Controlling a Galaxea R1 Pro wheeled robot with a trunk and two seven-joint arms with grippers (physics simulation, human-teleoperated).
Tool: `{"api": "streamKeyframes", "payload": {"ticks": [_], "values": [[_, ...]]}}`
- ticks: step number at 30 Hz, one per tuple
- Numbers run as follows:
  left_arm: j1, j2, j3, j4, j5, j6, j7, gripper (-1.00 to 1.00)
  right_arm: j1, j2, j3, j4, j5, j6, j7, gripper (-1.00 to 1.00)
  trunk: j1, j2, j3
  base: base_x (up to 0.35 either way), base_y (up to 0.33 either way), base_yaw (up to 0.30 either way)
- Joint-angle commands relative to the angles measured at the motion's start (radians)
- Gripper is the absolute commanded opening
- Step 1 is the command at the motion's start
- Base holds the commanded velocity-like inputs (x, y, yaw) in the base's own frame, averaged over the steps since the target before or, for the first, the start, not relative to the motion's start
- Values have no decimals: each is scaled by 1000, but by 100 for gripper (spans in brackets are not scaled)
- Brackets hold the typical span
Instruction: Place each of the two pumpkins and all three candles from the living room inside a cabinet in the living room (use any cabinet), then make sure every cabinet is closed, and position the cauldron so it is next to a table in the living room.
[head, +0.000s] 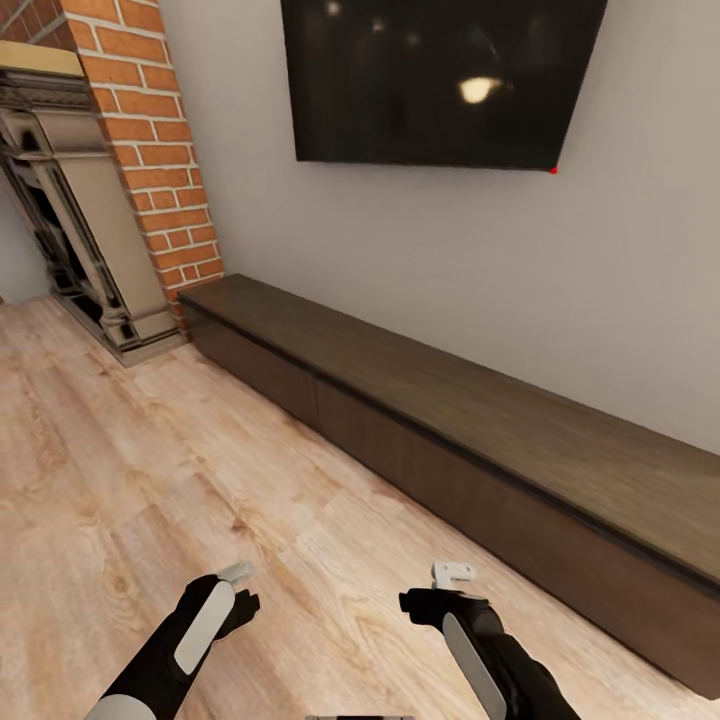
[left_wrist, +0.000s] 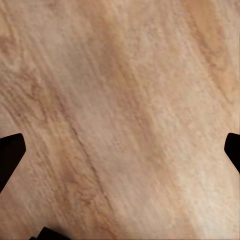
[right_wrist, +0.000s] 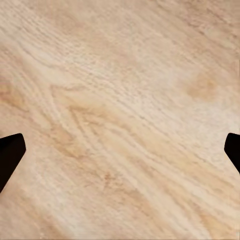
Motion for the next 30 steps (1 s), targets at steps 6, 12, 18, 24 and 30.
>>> {"api": "streamKeyframes", "payload": {"ticks": [6, 12, 18, 24, 30], "values": [[-1, 1, -5, 0, 10, -1, 10, 100, 0, 2, 3, 4, -10, 1, -14, 100, 0, 0, -1, 304, 63, 240], [-1, 0, -5, 0, 10, 0, 10, 100, 0, 2, 5, 8, -10, 1, -16, 100, 0, 0, -1, 193, 5, 272], [-1, 1, -5, 0, 10, 0, 10, 100, 0, 2, 29, 10, -10, 1, -18, 100, 0, 0, -1, 166, 11, 275], [-1, 1, -5, 1, 10, 0, 10, 100, 0, 2, 36, 10, -10, 1, -19, 100, 0, 0, -1, 270, 102, 275], [-1, 1, -5, 1, 10, 0, 10, 100, 0, 2, 37, 10, -10, 1, -19, 100, 0, 0, -1, 300, 142, 275]]}}
